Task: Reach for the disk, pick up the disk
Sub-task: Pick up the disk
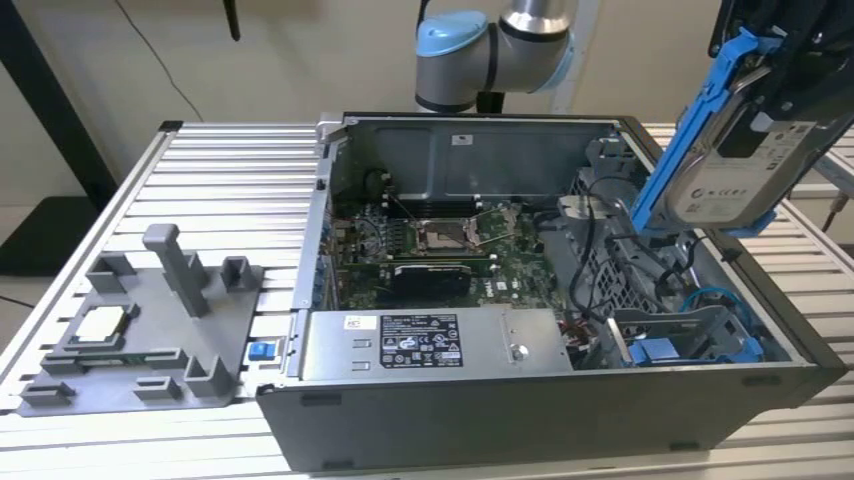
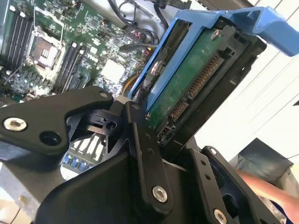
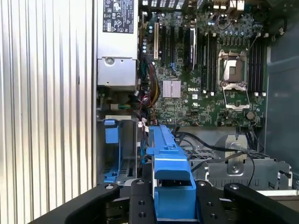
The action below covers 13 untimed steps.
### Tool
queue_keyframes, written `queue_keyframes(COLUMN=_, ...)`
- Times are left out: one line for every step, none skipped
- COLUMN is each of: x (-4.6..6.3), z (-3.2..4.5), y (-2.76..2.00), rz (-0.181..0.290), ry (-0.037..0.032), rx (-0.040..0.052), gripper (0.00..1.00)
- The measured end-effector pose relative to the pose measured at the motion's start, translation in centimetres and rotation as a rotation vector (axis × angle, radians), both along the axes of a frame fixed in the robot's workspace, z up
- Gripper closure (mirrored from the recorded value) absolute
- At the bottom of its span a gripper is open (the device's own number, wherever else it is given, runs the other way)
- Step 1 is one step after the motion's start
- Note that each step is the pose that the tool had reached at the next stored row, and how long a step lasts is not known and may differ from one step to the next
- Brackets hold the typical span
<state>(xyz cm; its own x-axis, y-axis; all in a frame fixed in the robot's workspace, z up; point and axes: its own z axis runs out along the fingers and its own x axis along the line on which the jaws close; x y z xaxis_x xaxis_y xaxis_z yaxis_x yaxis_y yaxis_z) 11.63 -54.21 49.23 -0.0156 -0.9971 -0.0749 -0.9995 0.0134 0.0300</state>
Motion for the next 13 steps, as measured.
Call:
queue_keyframes(x=0.0, z=-0.04, y=-0.13, rz=0.0, ry=0.0, rx=0.0, gripper=1.0)
queue_keyframes(x=0.0, z=-0.09, y=-0.27, rz=0.0, ry=0.0, rx=-0.0001, gripper=1.0)
queue_keyframes(x=0.0, z=-0.13, y=-0.39, rz=0.0, ry=0.0, rx=0.0001, gripper=1.0)
queue_keyframes(x=0.0, z=-0.18, y=-0.51, rz=0.0, ry=0.0, rx=0.0001, gripper=1.0)
queue_keyframes(x=0.0, z=-0.21, y=-0.62, rz=0.0, ry=0.0, rx=0.0, gripper=1.0)
queue_keyframes(x=0.0, z=-0.24, y=-0.73, rz=0.0, ry=0.0, rx=0.0, gripper=1.0)
queue_keyframes(x=0.0, z=-0.28, y=-0.84, rz=0.0, ry=0.0, rx=0.0, gripper=1.0)
queue_keyframes(x=0.0, z=-0.31, y=-0.94, rz=0.0, ry=0.0, rx=-0.0001, gripper=1.0)
queue_keyframes(x=0.0, z=-0.35, y=-1.03, rz=0.0, ry=0.0, rx=-0.0001, gripper=1.0)
queue_keyframes(x=0.0, z=-0.38, y=-1.1, rz=0.0, ry=0.0, rx=-0.0001, gripper=1.0)
queue_keyframes(x=0.0, z=-0.41, y=-1.16, rz=0.0, ry=0.0, rx=-0.0001, gripper=1.0)
queue_keyframes(x=0.0, z=-0.44, y=-1.19, rz=0.0, ry=0.0, rx=0.0002, gripper=1.0)
queue_keyframes(x=0.0, z=-0.44, y=-1.2, rz=0.0, ry=0.0, rx=0.0, gripper=1.0)
